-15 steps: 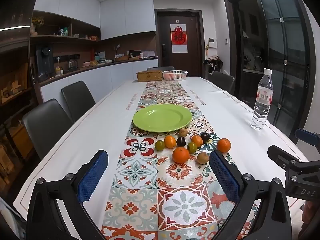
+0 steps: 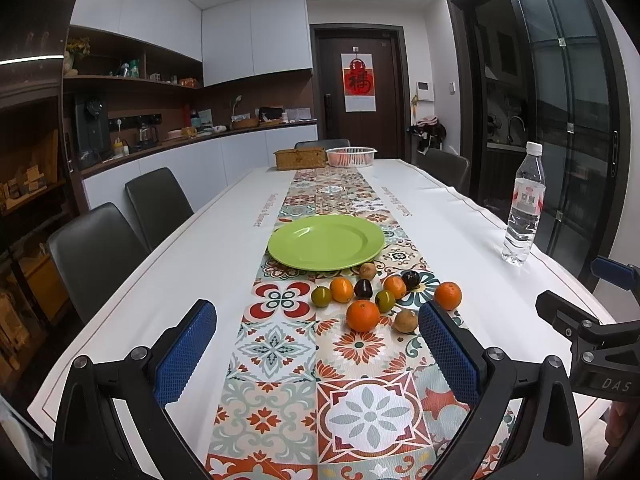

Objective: Organize fruits

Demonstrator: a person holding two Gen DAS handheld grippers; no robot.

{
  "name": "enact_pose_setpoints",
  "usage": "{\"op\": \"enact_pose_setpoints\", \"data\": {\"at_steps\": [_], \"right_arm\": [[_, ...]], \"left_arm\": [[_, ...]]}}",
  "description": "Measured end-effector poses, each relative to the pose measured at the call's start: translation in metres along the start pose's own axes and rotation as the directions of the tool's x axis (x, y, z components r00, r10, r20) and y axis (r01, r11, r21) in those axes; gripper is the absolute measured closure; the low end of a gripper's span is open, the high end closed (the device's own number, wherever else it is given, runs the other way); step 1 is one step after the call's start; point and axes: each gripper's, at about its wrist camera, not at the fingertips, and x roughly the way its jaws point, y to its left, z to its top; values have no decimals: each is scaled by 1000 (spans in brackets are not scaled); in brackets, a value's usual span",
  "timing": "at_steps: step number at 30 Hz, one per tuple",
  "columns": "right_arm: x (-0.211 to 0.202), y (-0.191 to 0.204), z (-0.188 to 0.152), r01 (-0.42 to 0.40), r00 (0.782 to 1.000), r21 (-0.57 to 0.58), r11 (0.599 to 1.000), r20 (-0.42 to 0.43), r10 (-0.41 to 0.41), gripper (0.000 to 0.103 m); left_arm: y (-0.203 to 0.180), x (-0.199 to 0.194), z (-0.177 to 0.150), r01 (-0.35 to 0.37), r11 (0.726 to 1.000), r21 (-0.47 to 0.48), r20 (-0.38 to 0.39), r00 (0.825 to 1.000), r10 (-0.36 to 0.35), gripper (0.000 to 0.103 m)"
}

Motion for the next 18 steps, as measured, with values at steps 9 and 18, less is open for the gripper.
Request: {"op": "enact_pose_setpoints", "data": {"at_steps": [9,18], "right_arm": [[-1,1,-1,2,1000,-7,1000,11,-2,1],[-4,3,1,4,1000,-15,1000,19,-3,1]], "left_arm": [[0,-3,3,-2,1000,3,-1,1000,2,0],[0,-3,3,-1,1000,5,2,1000,1,0]]}}
